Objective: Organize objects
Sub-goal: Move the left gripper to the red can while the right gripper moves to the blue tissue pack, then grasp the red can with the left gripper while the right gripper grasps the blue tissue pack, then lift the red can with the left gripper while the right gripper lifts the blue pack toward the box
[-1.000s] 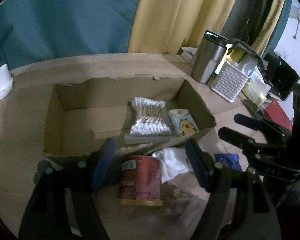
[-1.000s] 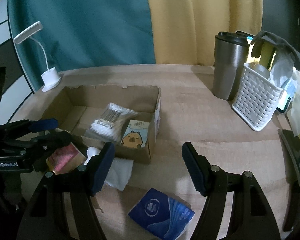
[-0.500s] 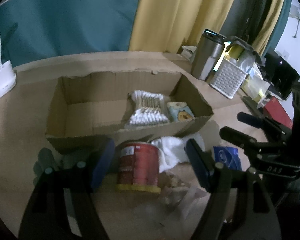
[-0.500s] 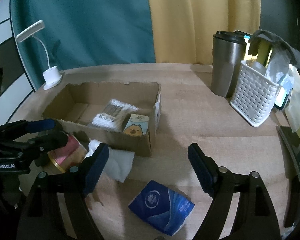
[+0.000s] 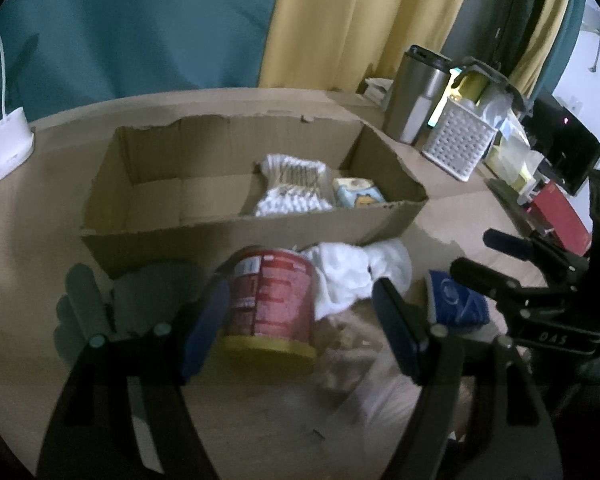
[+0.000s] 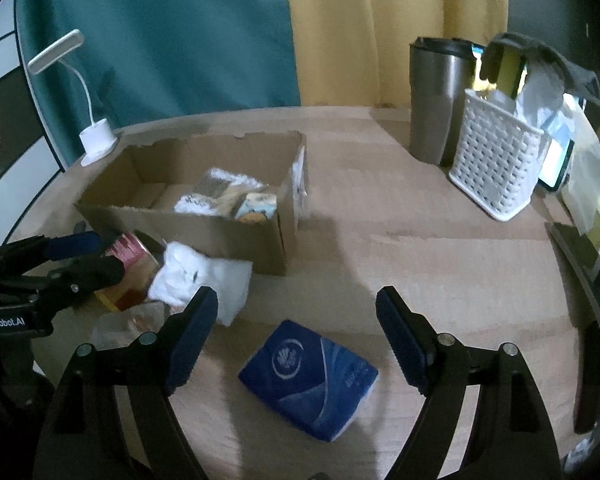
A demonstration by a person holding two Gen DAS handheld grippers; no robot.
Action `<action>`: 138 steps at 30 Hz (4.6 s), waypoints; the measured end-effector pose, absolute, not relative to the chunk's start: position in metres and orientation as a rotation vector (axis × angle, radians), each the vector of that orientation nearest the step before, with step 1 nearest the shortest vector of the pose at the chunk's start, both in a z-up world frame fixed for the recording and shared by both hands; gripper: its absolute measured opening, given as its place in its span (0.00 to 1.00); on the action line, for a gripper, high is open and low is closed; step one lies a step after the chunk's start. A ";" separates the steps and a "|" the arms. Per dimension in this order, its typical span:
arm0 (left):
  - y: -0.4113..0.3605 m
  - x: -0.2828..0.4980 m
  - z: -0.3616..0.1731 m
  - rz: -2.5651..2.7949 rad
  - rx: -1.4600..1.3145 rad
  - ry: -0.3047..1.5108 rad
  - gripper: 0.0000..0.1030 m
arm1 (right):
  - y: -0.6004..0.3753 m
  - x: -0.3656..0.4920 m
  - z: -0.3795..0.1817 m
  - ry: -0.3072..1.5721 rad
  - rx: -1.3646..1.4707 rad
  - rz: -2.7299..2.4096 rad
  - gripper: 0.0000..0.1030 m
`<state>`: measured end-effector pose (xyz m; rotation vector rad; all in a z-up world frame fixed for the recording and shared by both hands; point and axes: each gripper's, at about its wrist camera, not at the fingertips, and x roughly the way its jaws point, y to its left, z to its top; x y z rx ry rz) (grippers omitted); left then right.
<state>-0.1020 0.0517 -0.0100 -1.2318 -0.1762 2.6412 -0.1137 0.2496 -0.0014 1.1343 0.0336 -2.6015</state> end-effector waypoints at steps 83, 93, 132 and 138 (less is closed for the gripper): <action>0.049 -0.093 0.007 2.638 -1.157 -0.074 0.54 | 0.252 -0.114 -0.005 0.002 1.248 -2.647 0.70; 0.047 -0.091 0.023 2.663 -1.115 -0.087 0.54 | 0.254 -0.118 0.011 -0.007 1.190 -2.653 0.70; 0.016 -0.125 0.044 2.744 -1.090 -0.163 0.54 | 0.232 -0.157 0.047 0.022 1.073 -2.609 0.70; 0.011 -0.136 0.041 2.748 -1.110 -0.179 0.54 | 0.223 -0.168 0.047 0.036 1.072 -2.591 0.70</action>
